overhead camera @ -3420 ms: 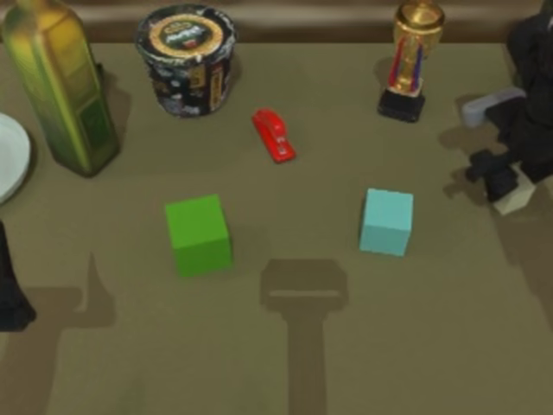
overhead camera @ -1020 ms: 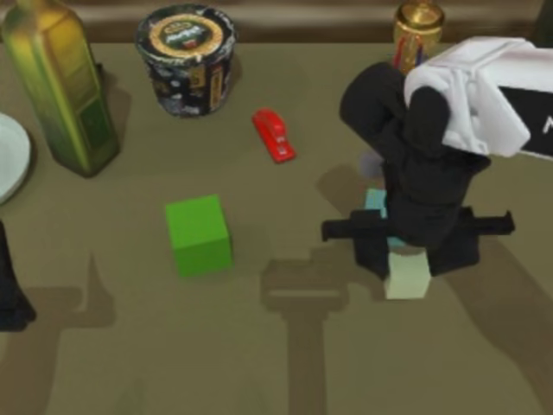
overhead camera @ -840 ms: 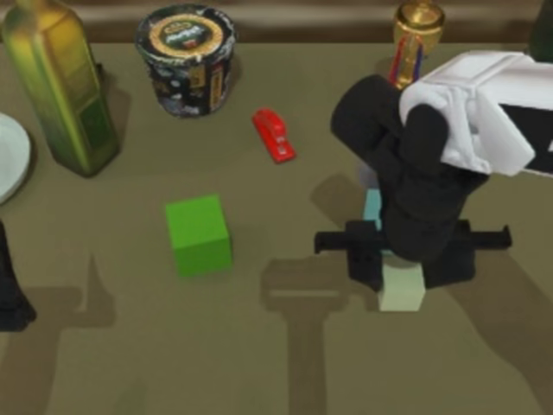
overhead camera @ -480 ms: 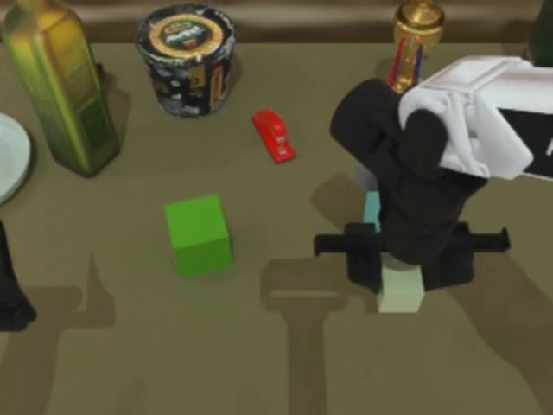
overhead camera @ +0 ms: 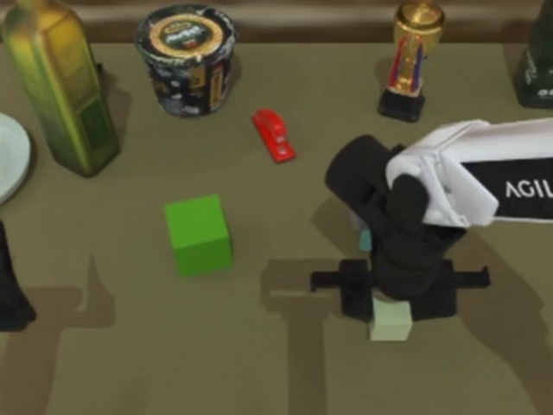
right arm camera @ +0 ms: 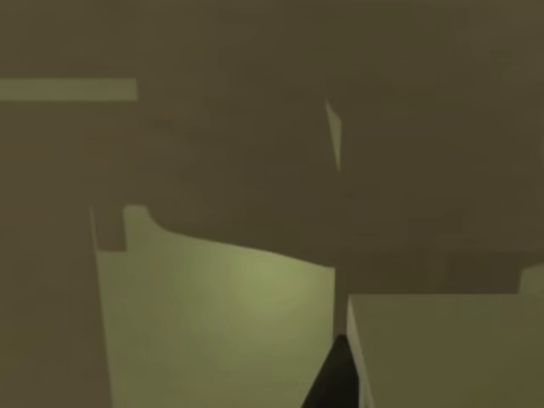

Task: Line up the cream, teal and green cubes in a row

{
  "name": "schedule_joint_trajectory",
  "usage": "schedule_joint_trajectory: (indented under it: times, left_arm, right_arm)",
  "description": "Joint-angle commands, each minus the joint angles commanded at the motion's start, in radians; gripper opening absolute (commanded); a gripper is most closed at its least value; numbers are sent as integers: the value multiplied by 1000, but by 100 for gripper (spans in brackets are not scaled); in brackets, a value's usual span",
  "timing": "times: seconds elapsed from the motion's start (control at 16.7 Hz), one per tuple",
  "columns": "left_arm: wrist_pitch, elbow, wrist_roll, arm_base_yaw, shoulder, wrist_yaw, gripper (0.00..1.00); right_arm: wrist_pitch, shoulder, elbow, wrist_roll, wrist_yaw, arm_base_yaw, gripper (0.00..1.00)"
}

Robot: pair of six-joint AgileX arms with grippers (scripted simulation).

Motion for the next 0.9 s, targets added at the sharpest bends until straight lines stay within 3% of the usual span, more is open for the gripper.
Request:
schedule_joint_trajectory:
  times: [0.18, 0.9]
  left_arm:
    - [0, 0, 0, 0, 0, 0, 100]
    - [0, 0, 0, 0, 0, 0, 100]
  right_arm:
    - [1, 0, -1, 0, 0, 0, 0]
    - [1, 0, -1, 0, 0, 0, 90]
